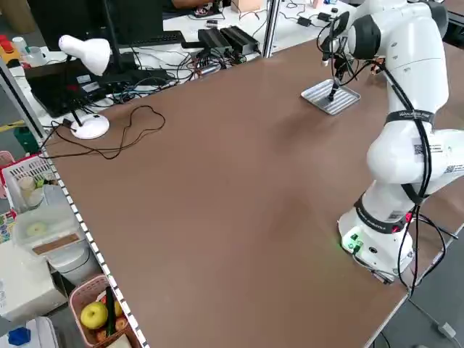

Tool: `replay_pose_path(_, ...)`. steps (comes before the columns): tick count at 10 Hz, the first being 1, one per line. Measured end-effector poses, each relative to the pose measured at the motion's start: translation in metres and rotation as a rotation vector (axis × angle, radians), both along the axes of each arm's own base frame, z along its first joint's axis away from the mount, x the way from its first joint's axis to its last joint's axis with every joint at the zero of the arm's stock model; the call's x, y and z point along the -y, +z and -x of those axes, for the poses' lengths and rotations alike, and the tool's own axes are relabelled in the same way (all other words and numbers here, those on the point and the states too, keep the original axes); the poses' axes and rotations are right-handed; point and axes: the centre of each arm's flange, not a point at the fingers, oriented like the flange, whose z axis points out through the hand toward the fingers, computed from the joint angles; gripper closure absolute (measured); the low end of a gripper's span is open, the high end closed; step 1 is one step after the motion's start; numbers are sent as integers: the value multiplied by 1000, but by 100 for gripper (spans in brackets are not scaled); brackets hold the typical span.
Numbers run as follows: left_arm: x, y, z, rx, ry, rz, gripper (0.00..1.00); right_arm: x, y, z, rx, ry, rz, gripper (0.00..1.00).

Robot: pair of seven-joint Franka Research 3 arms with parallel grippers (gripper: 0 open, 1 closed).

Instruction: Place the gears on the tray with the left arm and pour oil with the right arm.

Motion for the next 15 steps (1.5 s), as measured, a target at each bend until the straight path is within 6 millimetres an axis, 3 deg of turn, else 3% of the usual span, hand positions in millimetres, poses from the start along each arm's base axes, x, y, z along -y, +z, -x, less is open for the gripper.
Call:
replay_pose_path(2,-3,13,-12,16,23,19,56,-6,0,0,0,0,-3,67)
replay_pose_path(3,-12,34,-26,32,47,27,53,-10,0,0,0,1,-5,67)
replay_pose_path(5,-54,108,-59,57,101,-20,48,-19,1,0,-1,4,-13,67)
replay_pose_path(7,-119,180,-82,51,71,-116,35,-40,3,1,-2,9,-39,67)
replay_pose_path(10,-238,260,-110,-9,8,-150,27,-85,7,6,-10,19,-84,67)
replay_pose_path(11,-272,275,-114,-28,-19,-139,26,-103,8,9,-20,5,-82,67)
replay_pose_path(13,-330,286,-116,-67,-106,-132,14,-151,17,20,-46,-36,-79,67)
replay_pose_path(15,-390,308,-109,-74,-199,-101,9,-198,31,35,-78,-80,-78,67)
